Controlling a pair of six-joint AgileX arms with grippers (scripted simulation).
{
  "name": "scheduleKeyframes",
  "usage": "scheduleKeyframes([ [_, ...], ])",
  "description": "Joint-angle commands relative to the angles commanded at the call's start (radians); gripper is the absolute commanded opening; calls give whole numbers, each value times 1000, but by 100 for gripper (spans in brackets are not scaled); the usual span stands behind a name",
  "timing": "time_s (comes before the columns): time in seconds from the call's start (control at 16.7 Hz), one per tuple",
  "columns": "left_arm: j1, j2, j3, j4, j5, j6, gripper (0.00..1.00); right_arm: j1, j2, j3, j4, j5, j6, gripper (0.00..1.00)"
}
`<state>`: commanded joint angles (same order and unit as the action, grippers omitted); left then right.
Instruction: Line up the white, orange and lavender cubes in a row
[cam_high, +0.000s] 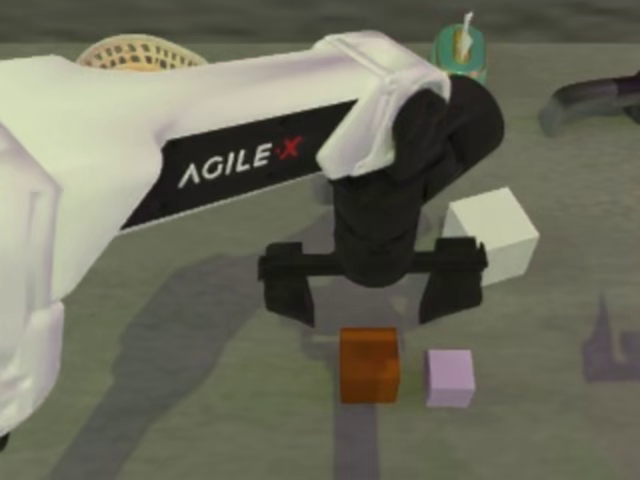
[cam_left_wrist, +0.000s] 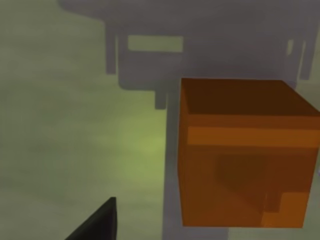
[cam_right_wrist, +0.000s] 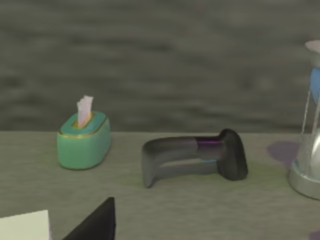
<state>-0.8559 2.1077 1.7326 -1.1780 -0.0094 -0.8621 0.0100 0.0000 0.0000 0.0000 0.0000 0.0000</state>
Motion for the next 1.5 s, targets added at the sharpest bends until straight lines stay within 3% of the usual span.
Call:
scheduleKeyframes([
  [0.24,0,-6,-11,8,-1,1,100,3,10,10,-7,-1,0,100],
  [0.48,76,-151,-138,90,-8,18,100,37,154,155,-106,-4,5,100],
  [0.9,359,-781,-652,411,-20,155,100,138,795,722,-473,0,20,100],
  [1.5,750,-1752,-1469,942,-11,609,100,300,1876,1576,-1065,-2,43,100],
])
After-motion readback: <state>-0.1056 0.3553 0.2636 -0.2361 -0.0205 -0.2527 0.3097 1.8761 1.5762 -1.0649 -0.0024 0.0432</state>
